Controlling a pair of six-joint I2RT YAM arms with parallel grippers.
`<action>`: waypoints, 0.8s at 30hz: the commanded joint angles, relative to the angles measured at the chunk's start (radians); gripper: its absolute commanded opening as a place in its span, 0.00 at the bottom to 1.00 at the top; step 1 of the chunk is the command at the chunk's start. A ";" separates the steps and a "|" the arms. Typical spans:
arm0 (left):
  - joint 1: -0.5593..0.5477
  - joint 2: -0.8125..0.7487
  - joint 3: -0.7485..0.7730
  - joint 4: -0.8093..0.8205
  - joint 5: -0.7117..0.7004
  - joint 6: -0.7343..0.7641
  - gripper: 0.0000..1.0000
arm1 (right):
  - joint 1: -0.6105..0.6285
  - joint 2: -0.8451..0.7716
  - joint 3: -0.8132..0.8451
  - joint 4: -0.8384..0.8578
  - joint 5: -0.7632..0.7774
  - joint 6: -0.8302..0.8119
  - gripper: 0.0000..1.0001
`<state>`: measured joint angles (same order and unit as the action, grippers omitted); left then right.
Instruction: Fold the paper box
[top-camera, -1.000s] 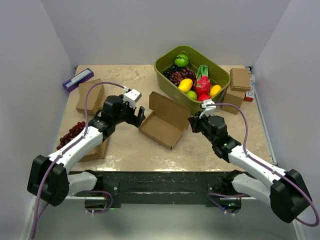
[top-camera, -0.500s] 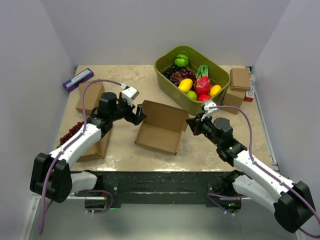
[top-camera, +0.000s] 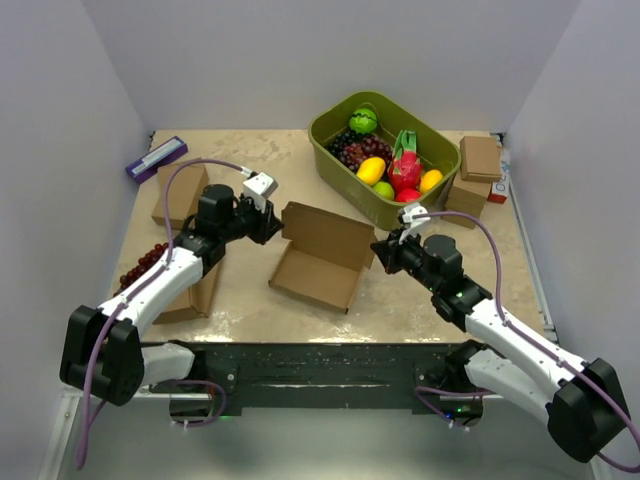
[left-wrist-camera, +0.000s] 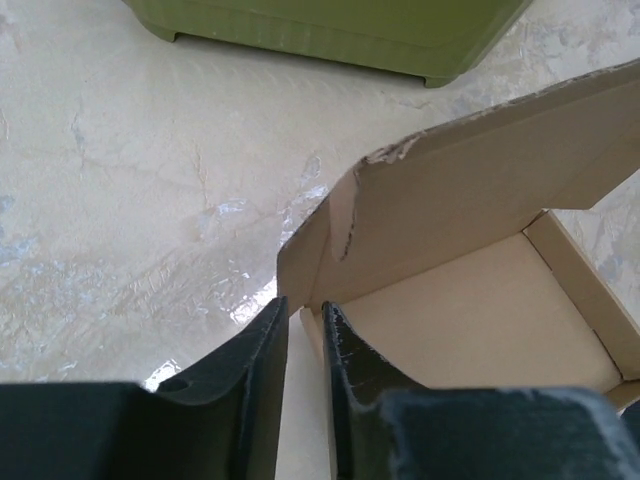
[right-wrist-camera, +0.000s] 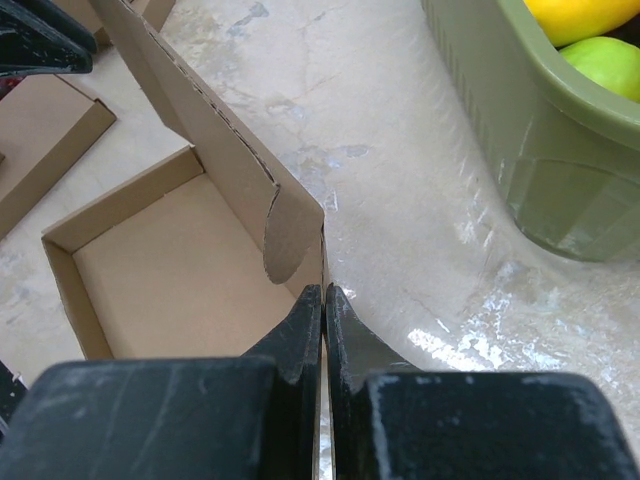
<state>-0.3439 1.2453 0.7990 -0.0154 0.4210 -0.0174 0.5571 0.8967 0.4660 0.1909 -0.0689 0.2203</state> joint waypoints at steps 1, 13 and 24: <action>-0.038 0.016 0.017 0.051 0.028 -0.026 0.21 | 0.000 0.008 0.042 0.042 0.037 -0.024 0.00; -0.043 -0.017 0.025 -0.013 -0.102 -0.001 0.57 | 0.000 0.031 0.046 0.059 0.032 -0.029 0.00; 0.029 -0.003 0.029 -0.001 0.126 0.068 0.87 | 0.000 0.033 0.046 0.084 -0.109 -0.021 0.00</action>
<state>-0.3332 1.2243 0.7998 -0.0414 0.4122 0.0124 0.5568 0.9466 0.4725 0.2100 -0.1066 0.1974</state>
